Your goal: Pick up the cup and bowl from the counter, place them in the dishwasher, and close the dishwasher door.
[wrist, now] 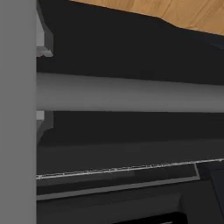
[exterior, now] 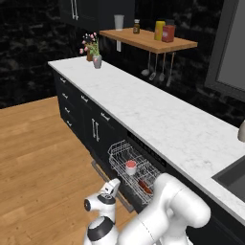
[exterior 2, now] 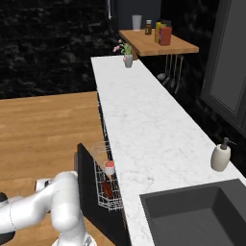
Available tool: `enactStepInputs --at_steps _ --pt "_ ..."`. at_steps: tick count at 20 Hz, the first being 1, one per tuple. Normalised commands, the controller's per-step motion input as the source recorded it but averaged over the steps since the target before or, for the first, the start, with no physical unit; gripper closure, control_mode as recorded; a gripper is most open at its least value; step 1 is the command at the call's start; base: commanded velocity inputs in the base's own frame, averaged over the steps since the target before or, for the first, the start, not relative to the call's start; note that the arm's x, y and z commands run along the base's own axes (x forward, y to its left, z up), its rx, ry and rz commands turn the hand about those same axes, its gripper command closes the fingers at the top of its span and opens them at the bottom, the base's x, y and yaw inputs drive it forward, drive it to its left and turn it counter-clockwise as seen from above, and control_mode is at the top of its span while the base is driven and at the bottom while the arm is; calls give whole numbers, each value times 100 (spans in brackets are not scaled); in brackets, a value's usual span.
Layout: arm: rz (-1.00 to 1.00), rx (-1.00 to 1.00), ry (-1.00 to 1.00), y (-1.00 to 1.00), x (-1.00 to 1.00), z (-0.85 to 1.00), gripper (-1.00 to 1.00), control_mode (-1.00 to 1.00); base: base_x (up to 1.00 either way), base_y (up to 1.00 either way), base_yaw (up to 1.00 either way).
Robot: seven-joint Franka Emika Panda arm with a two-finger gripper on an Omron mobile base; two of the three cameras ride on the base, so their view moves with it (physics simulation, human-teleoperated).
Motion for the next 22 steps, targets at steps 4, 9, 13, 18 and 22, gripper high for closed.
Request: enactStepInputs --at_steps 4,9,13,18,22 --pt "-24 -60 0 -91 32 -26 -100 -100 0 0 0" --pt "-24 -57 0 -99 32 -18 -100 -100 0 0 0" --pt "-20 -64 -1 -100 9 -4 -100 -100 0 0 0" --pt "-15 -64 -1 -100 16 0 -100 -100 0 0 0" --pt "-6 -28 15 -100 45 10 -100 -100 0 0 0"
